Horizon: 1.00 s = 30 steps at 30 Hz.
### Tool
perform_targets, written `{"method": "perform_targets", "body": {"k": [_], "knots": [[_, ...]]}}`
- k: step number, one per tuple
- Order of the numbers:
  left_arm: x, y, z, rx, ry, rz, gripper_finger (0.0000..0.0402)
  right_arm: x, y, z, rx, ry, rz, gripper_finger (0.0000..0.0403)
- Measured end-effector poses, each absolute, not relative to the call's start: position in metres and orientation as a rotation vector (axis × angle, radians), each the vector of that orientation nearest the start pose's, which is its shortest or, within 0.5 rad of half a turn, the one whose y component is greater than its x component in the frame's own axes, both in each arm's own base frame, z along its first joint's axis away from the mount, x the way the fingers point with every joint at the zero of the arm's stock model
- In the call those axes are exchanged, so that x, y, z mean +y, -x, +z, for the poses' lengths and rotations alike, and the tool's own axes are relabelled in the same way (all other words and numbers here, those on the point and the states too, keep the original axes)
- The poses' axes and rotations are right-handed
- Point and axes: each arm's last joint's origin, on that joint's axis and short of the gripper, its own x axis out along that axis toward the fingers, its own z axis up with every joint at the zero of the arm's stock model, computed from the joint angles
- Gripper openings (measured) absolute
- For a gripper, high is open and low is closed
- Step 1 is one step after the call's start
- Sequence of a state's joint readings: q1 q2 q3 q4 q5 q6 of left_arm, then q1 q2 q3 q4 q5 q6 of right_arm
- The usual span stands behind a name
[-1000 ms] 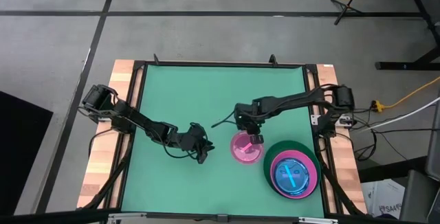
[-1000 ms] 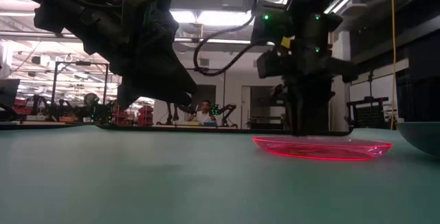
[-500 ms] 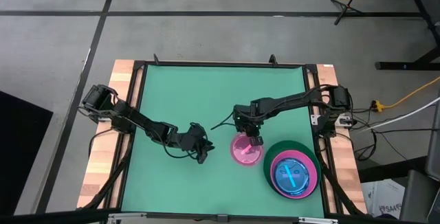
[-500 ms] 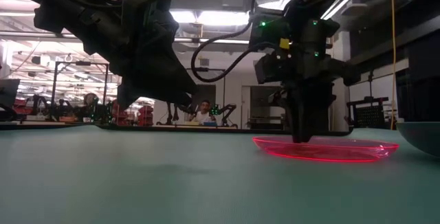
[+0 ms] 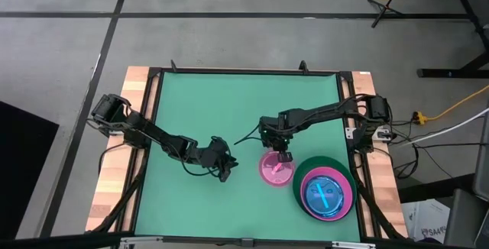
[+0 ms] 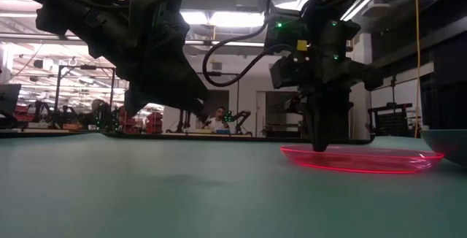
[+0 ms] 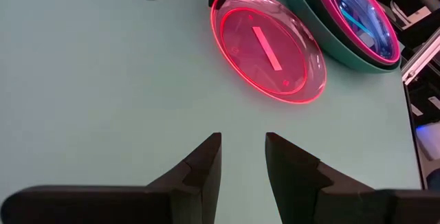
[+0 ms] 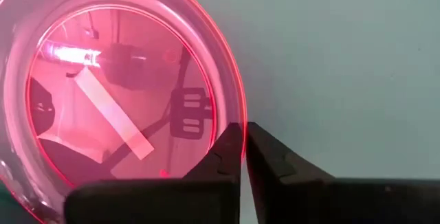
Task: Stack plastic plates
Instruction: Stack the transparent pink plate on top of the transparent blue plate
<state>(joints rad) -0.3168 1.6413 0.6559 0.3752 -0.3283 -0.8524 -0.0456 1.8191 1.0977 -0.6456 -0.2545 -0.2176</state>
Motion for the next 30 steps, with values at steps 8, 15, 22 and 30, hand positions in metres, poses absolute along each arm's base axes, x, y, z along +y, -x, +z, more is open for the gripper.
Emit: {"method": "perform_targets", "body": {"k": [8,15,22,30], "knots": [[-0.085,-0.29,0.141,0.531,0.635,0.253,0.0107,-0.008,-0.328,0.149,1.323,-0.021,0.32,0.0003],[-0.085,-0.29,0.141,0.531,0.635,0.253,0.0107,-0.008,-0.33,0.149,1.305,-0.018,0.318,0.0001],[-0.085,-0.29,0.141,0.531,0.635,0.253,0.0107,-0.008,-0.334,0.151,1.265,-0.011,0.312,0.0],[-0.085,-0.29,0.141,0.531,0.635,0.253,0.0107,-0.009,-0.347,0.17,1.209,0.001,0.308,0.0]]}}
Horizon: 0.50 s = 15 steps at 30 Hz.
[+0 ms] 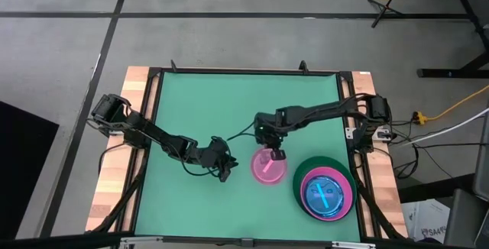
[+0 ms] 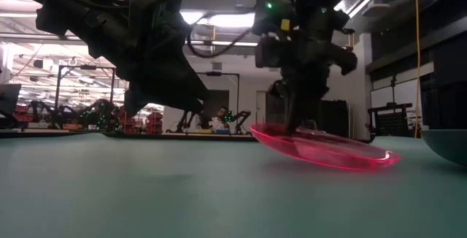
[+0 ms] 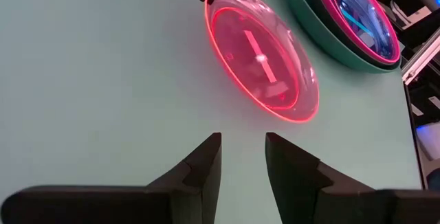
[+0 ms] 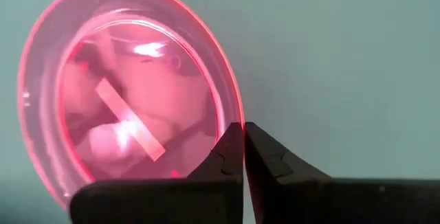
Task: Stack plastic plates
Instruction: Stack the transparent pink plate on top of the transparent blue plate
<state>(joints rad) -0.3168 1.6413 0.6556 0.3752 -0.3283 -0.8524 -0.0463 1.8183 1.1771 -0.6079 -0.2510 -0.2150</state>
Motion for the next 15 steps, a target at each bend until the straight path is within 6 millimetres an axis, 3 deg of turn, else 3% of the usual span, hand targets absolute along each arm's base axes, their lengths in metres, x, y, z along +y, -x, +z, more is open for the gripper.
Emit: {"method": "perform_targets", "body": {"k": [15], "knots": [[-0.085,-0.29,0.141,0.531,0.635,0.254,0.0107,-0.009,-0.36,0.218,1.224,-0.02,0.337,0.0]]}}
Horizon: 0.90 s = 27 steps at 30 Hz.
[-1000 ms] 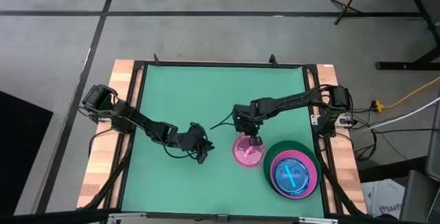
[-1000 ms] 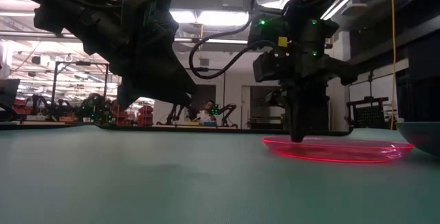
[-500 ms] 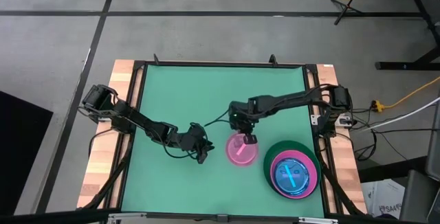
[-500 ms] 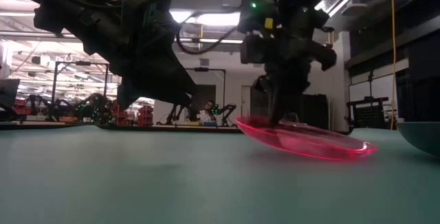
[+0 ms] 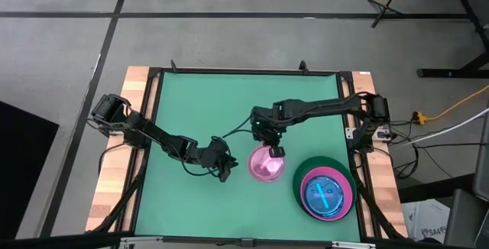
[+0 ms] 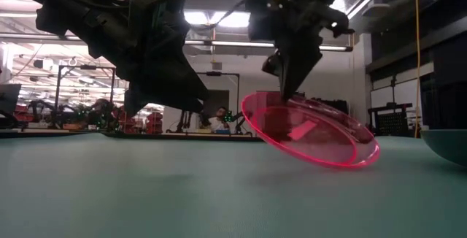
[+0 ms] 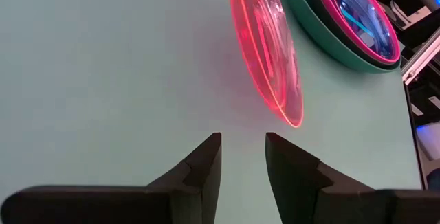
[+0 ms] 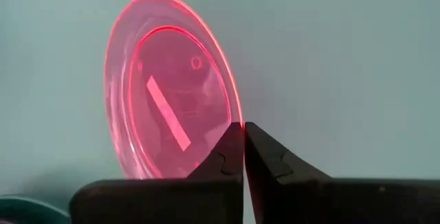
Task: Stack plastic plates
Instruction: Stack the transparent pink plate on top of the transparent blue plate
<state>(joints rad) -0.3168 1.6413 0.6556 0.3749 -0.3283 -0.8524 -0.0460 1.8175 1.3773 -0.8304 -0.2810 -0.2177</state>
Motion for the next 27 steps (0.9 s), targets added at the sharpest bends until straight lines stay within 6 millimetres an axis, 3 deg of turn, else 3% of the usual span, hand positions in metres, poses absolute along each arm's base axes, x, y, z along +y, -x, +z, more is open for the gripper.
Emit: {"method": "perform_targets", "body": {"k": [9,16,27], "knots": [[-0.085,-0.29,0.141,0.531,0.634,0.253,0.0107,-0.008,-0.366,0.237,1.192,-0.017,0.343,0.0],[-0.085,-0.29,0.141,0.532,0.634,0.253,0.0107,-0.001,-0.367,0.248,1.173,-0.032,0.443,0.0],[-0.086,-0.289,0.141,0.535,0.608,0.244,0.0107,0.046,-0.353,0.254,1.246,-0.091,0.71,0.0]]}}
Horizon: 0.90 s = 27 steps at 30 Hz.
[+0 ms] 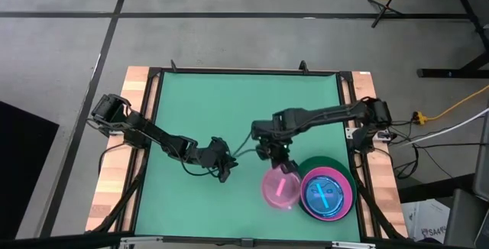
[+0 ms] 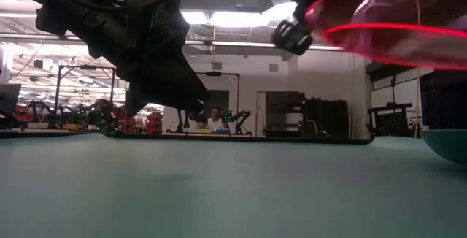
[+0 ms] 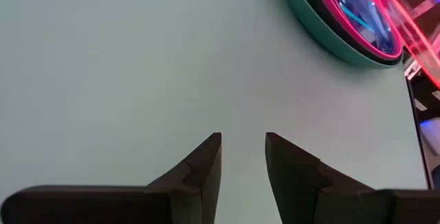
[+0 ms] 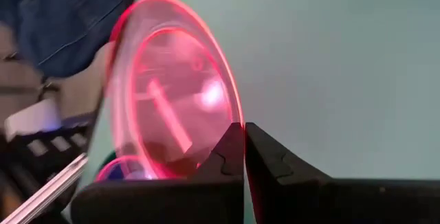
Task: Stack plastic plates
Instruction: Stack the transparent pink plate on top of the transparent blue plate
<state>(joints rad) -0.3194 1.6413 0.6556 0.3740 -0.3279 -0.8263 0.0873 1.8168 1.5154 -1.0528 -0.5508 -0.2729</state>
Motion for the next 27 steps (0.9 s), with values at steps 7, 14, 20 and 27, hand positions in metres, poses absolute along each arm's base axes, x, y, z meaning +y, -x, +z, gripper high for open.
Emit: {"method": "perform_targets", "body": {"k": [7,14,20,27], "knots": [[-0.089,-0.289,0.141,0.538,0.605,0.235,0.0107,0.083,-0.338,0.254,1.333,-0.116,0.866,0.0],[-0.089,-0.289,0.141,0.536,0.605,0.237,0.0107,0.106,-0.315,0.251,1.497,-0.007,0.92,0.0],[-0.089,-0.289,0.141,0.536,0.605,0.238,0.0107,0.117,-0.302,0.25,1.592,0.171,0.91,0.0],[-0.089,-0.289,0.141,0.536,0.605,0.238,0.0107,0.126,-0.296,0.25,1.61,0.213,0.928,0.0]]}}
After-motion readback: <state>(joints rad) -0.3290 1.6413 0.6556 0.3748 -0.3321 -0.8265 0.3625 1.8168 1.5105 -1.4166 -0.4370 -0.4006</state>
